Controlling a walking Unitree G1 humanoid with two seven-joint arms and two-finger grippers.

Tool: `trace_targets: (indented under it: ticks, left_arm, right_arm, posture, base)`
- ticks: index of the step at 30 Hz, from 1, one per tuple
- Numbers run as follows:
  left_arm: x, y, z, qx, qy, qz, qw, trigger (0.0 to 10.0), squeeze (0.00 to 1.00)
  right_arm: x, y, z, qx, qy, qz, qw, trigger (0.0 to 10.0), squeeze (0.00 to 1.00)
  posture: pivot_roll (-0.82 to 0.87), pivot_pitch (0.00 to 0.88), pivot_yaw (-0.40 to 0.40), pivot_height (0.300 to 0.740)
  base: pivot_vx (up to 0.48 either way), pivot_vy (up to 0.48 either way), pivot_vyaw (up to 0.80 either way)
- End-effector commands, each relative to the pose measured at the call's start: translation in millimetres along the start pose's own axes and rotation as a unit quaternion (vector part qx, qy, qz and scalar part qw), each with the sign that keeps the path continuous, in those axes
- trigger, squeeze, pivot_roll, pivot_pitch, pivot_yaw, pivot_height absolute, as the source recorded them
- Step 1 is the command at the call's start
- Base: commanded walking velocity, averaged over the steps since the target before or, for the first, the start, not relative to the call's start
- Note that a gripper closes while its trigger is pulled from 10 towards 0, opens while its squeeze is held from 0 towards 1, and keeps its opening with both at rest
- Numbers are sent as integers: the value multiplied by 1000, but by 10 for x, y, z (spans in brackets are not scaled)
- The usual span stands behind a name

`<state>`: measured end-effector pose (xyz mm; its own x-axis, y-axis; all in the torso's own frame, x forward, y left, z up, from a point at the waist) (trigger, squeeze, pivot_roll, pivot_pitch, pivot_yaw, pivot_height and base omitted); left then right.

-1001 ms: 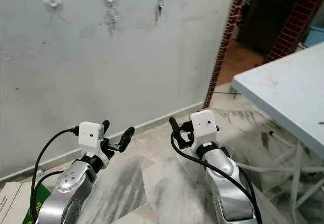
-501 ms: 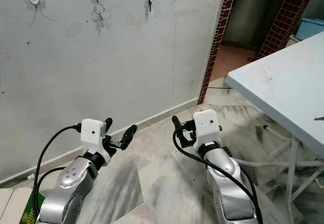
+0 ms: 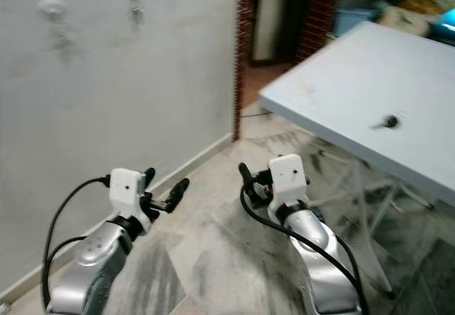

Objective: Hang keys on a hook

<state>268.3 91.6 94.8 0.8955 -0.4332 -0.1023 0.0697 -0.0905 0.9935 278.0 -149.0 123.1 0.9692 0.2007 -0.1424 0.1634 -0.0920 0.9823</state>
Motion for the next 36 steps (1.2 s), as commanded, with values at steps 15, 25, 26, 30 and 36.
trace_targets:
  ticks: [15,25,26,30,36]
  left_arm:
    - [-26,-10,-62,10,1,-7,1000,10000,0]
    - [-31,-26,-24,8,-3,-9,1000,10000,0]
    - [-31,-28,-23,8,-4,-10,1000,10000,0]
    - [-30,-29,-18,9,-5,-10,1000,10000,0]
    - [-25,-32,-20,11,-7,-11,1000,10000,0]
  right_arm:
    - [-16,25,-73,7,7,9,1000,10000,0]
    - [-27,24,-53,0,6,6,1000,10000,0]
    - [-24,22,-44,-2,4,5,1000,10000,0]
    - [-23,15,-19,-5,-3,3,1000,10000,0]
    - [-25,5,-10,-6,-6,1,1000,10000,0]
  posture:
    - [-69,0,58,740]
    - [-73,0,51,740]
    - [-73,0,51,740]
    - [-73,0,51,740]
    - [-73,0,51,740]
  base:
    - [86,0,-320]
    - [325,0,0]
    - [341,0,0]
    - [340,0,0]
    - [338,0,0]
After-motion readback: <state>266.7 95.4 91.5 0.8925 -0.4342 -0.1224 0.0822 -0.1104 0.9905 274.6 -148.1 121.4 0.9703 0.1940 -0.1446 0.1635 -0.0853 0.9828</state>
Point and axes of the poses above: a point about 5 cm out from each wrist's last joint towards the gripper, its own x axis pointing out of the wrist towards the gripper, its own y axis along the axis of the wrist's last joint, z = x × y, the point moved 1 cm from there along x, pointing out of the wrist towards the gripper, and after that the axes turned 14 degrees about x, right-handed, at the moved point
